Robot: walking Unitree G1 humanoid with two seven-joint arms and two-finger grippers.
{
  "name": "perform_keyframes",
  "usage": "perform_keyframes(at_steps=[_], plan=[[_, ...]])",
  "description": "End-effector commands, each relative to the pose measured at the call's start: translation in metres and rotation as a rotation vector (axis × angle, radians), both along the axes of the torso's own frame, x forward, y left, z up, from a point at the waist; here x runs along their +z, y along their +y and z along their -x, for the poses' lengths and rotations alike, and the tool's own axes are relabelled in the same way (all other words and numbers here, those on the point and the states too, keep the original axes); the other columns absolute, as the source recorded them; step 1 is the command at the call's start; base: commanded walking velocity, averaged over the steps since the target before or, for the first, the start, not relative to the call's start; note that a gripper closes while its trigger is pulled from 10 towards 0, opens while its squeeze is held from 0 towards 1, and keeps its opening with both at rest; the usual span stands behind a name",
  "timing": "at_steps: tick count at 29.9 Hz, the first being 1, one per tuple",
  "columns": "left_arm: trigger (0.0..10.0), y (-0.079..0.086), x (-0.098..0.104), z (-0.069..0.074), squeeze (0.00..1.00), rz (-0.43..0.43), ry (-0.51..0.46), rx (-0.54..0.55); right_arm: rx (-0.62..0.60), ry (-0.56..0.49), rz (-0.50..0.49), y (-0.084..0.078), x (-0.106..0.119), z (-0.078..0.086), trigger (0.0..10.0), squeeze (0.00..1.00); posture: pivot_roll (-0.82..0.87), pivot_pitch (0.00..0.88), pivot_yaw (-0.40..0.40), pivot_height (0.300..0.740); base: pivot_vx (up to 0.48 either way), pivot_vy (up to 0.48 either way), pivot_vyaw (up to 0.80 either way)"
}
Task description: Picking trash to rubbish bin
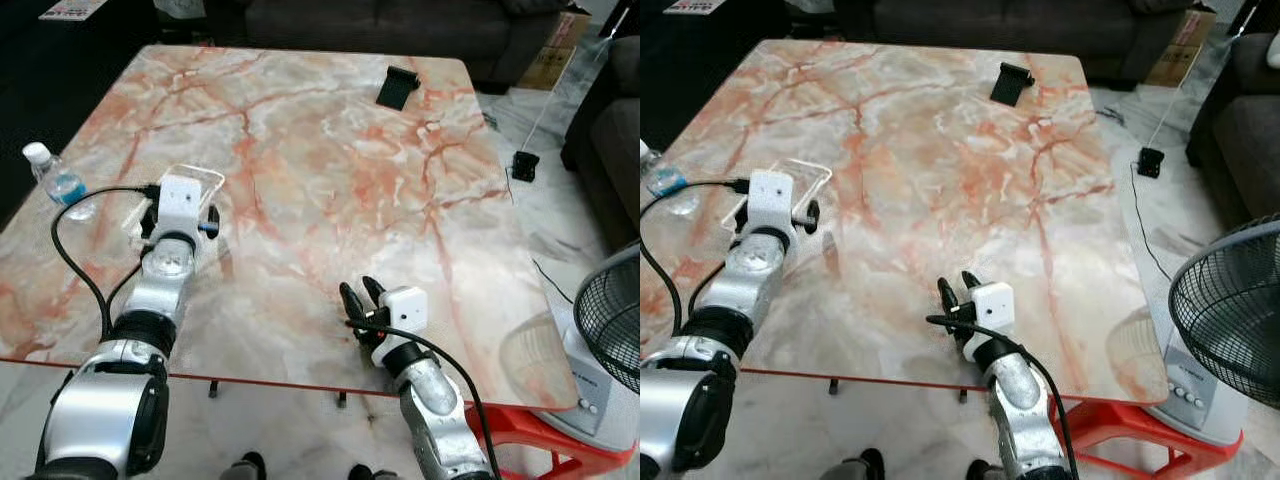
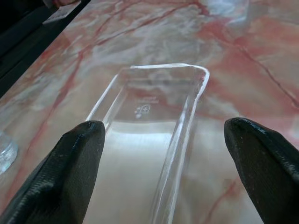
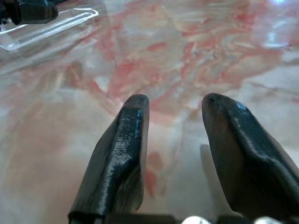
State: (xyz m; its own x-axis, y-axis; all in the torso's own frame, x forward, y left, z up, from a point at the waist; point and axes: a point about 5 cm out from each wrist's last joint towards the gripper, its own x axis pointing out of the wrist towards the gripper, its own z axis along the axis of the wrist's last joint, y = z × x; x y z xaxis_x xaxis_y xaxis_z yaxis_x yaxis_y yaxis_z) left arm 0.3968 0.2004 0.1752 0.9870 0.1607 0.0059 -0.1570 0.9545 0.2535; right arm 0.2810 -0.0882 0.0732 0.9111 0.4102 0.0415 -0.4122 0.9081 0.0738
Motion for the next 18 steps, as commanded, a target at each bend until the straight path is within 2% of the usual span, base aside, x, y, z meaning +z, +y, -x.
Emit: perform_keyframes(at_steps=[1, 8, 9, 10, 11, 12, 15, 18], plan=[[10.0, 0.003, -0.003, 0.000, 0.00, -0.006, 0.027, 0.017, 0.004, 0.002, 0.000, -0.001, 0.001, 0.002, 10.0, 0.00, -0.02, 0.246, -0.034, 0.740, 0.000, 0.000, 0.00], [10.0, 0.003, -0.002, -0.001, 0.00, 0.000, 0.026, 0.020, 0.002, 0.004, 0.003, -0.002, 0.002, 0.003, 10.0, 0.00, -0.02, 0.251, -0.035, 0.740, 0.000, 0.000, 0.00], [10.0, 0.002, -0.013, 0.002, 0.00, 0.075, 0.070, 0.028, -0.052, -0.068, -0.086, -0.008, 0.033, -0.011, 10.0, 0.00, -0.03, 0.276, -0.048, 0.740, 0.000, 0.000, 0.00], [10.0, 0.002, -0.017, 0.003, 0.00, 0.097, 0.084, 0.032, -0.065, -0.098, -0.119, -0.009, 0.046, -0.015, 10.0, 0.00, -0.03, 0.277, -0.048, 0.740, 0.000, 0.000, 0.00], [10.0, 0.002, -0.017, 0.003, 0.00, 0.097, 0.084, 0.032, -0.065, -0.098, -0.119, -0.009, 0.046, -0.015, 10.0, 0.00, -0.03, 0.277, -0.048, 0.740, 0.000, 0.000, 0.00], [10.0, 0.002, -0.020, 0.004, 0.00, 0.109, 0.087, 0.040, -0.070, -0.139, -0.146, -0.010, 0.062, -0.020, 10.0, 0.00, -0.03, 0.278, -0.051, 0.740, 0.000, 0.000, 0.00], [10.0, 0.003, -0.018, 0.004, 0.00, 0.113, 0.073, 0.049, -0.068, -0.186, -0.183, -0.008, 0.083, -0.024, 10.0, 0.00, -0.03, 0.277, -0.053, 0.740, 0.000, 0.000, 0.00], [10.0, 0.005, -0.018, 0.004, 0.00, 0.120, 0.074, 0.062, -0.053, -0.213, -0.191, -0.005, 0.093, -0.025, 10.0, 0.00, -0.03, 0.271, -0.054, 0.740, 0.000, 0.000, 0.00]])
